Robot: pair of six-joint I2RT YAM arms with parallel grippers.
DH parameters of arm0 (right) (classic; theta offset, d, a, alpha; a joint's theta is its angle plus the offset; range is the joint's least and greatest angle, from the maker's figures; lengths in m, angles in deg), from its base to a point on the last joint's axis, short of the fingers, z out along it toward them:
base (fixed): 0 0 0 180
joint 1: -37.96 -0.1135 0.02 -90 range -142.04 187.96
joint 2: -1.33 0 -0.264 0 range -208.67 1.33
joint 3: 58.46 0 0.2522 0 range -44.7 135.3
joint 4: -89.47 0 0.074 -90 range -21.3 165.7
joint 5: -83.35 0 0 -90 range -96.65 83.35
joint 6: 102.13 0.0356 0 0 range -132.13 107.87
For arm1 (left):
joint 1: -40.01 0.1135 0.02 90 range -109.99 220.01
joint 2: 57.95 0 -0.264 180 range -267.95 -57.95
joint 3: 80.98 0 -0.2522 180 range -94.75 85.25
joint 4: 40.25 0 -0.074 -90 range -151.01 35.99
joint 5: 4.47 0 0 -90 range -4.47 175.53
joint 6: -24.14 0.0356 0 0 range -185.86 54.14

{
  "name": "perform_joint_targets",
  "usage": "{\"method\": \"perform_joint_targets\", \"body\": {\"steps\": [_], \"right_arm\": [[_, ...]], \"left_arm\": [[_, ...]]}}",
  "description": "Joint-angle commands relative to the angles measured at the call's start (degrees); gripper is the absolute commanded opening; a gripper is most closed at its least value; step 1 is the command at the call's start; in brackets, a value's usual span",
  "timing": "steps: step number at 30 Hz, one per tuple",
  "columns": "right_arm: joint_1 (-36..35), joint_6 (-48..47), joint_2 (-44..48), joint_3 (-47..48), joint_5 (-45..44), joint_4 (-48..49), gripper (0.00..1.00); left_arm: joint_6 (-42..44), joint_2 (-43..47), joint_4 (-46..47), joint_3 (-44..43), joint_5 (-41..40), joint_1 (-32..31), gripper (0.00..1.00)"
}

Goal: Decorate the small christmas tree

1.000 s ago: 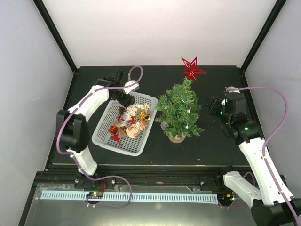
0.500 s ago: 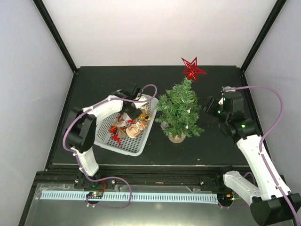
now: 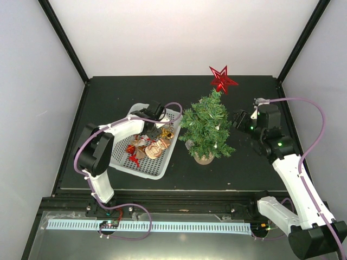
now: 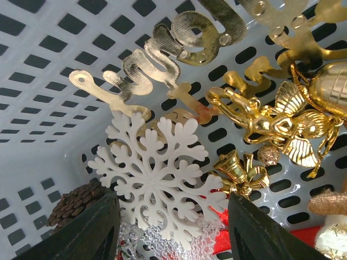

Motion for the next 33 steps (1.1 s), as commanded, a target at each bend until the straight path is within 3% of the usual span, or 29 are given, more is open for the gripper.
{"method": "perform_joint_targets", "body": {"steps": [1, 22, 33], "right_arm": [[0.4, 0.3, 0.3, -0.4, 1.3, 1.4, 0.64], [0.4, 0.3, 0.2, -1.9, 3.7, 3.0, 0.63], [0.4, 0.3, -0.2, -2.0, 4.5, 3.5, 0.63]], "left_arm": [[-1.5, 0.0, 2.0, 0.6, -1.6, -0.7, 0.54], [-1.4, 3.8, 2.0, 3.4, -0.1, -0.8, 0.55], [0.2, 1.5, 5.4, 5.2, -4.3, -1.5, 0.52]]}}
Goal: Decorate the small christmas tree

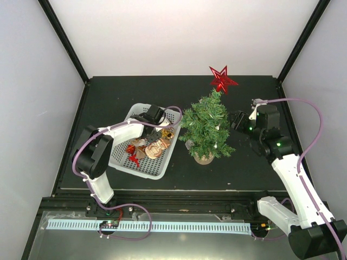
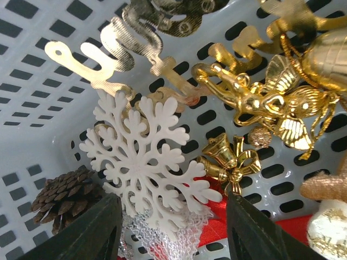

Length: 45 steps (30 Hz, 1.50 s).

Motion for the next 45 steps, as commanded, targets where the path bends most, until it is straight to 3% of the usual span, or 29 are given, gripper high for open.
{"method": "perform_joint_targets", "body": {"steps": [1, 13, 20, 32, 45], "right_arm": [[0.4, 0.4, -0.2, -0.6, 1.3, 2.0, 0.63], [0.4, 0.5, -0.2, -1.1, 2.2, 2.5, 0.63], [0.4, 0.4, 0.3, -1.5, 2.3, 2.6, 0.63], [0.4, -0.2, 1.2, -1.2, 1.6, 2.2, 0.63], [0.3, -1.9, 4.5, 0.0, -1.1, -0.7, 0.62]], "left_arm": [[1.5, -0.6, 3.1, 1.3, -4.0, -0.6, 0.50], [4.0, 2.2, 7.6, 3.3, -10.1, -0.5, 0.26], [4.0, 5.2, 5.3, 1.1, -8.5, -0.1, 0.02], [2.6, 8.8, -8.0, -7.5, 4.0, 4.5, 0.02], [9.8, 24.2, -25.3, -15.6, 12.4, 7.1, 0.02]]}}
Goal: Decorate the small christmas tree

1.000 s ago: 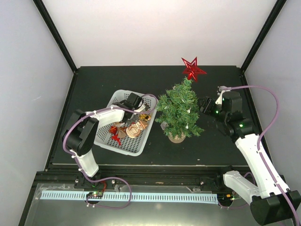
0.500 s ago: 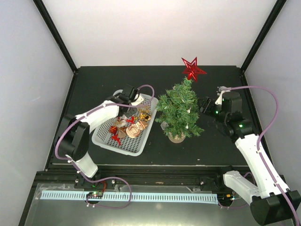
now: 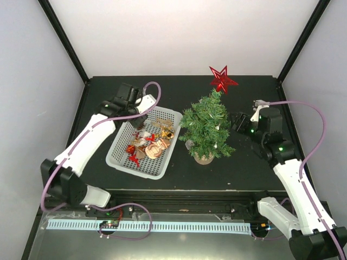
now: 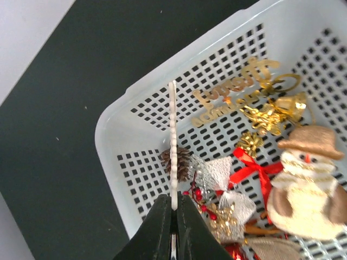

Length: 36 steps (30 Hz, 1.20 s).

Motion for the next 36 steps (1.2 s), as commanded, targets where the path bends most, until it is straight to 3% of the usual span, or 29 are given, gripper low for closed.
{"method": "perform_joint_targets", "body": {"steps": [1, 5, 10, 17, 27, 36], "right_arm": [[0.3, -2.0, 2.2, 1.5, -2.2, -2.0, 0.62], [0.2, -2.5, 3.7, 0.9, -3.3, -2.2, 0.62], [0.2, -2.1, 4.0, -0.1, -2.7, -1.2, 0.62], [0.2, -2.1, 4.8, -0.4, -3.0, -1.8, 0.62], [0.2, -2.0, 4.8, -1.1, -3.1, -1.4, 0.62], [0.2, -1.9, 4.8, -1.7, -4.1, -1.0, 0.62]], "left_arm": [[4.7, 7.0, -8.5, -3.1, 3.5, 0.5, 0.02], [7.6, 14.1, -12.6, -6.2, 11.0, 0.7, 0.02], [10.0, 20.7, -8.7, -6.3, 24.1, 0.7, 0.02], [5.6, 16.5, -11.0, -15.9, 43.5, -0.1, 0.01], [-14.1, 4.4, -8.0, -29.8, 44.7, -5.6, 0.02], [-23.5, 2.9, -5.8, -28.5, 35.1, -13.5, 0.02]]}}
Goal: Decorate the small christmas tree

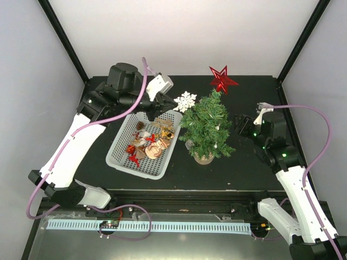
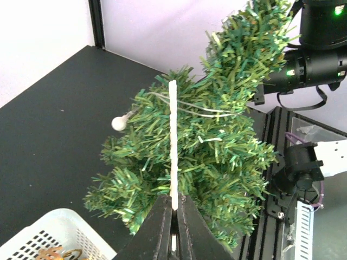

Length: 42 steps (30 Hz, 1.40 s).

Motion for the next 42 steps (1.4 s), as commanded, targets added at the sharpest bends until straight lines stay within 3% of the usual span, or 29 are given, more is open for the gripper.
{"method": "perform_joint_targets", "body": {"steps": [1, 8, 19, 33, 42], "right_arm": [[0.2, -0.5, 0.4, -1.2, -1.3, 1.1, 0.62], [0.2, -0.5, 0.3, -1.1, -1.8, 0.8, 0.62], [0.2, -0.7, 0.1, -0.8, -3.2, -0.1, 0.59], [0.2, 0.0, -1.9, -0.6, -3.2, -0.2, 0.59], [0.2, 0.4, -1.9, -1.8, -3.0, 0.6, 0.59]], "left_arm": [[-5.2, 0.6, 2.8, -0.4, -6.3, -3.9, 0.02], [-7.6, -0.1, 3.7, 1.6, -7.9, -4.7, 0.02], [-18.5, 1.8, 7.5, 5.5, -26.5, -4.8, 0.01], [-20.7, 0.5, 8.2, 3.9, -8.1, -6.3, 0.01], [-22.0, -2.2, 8.3, 2.7, -6.8, -6.2, 0.02]]}}
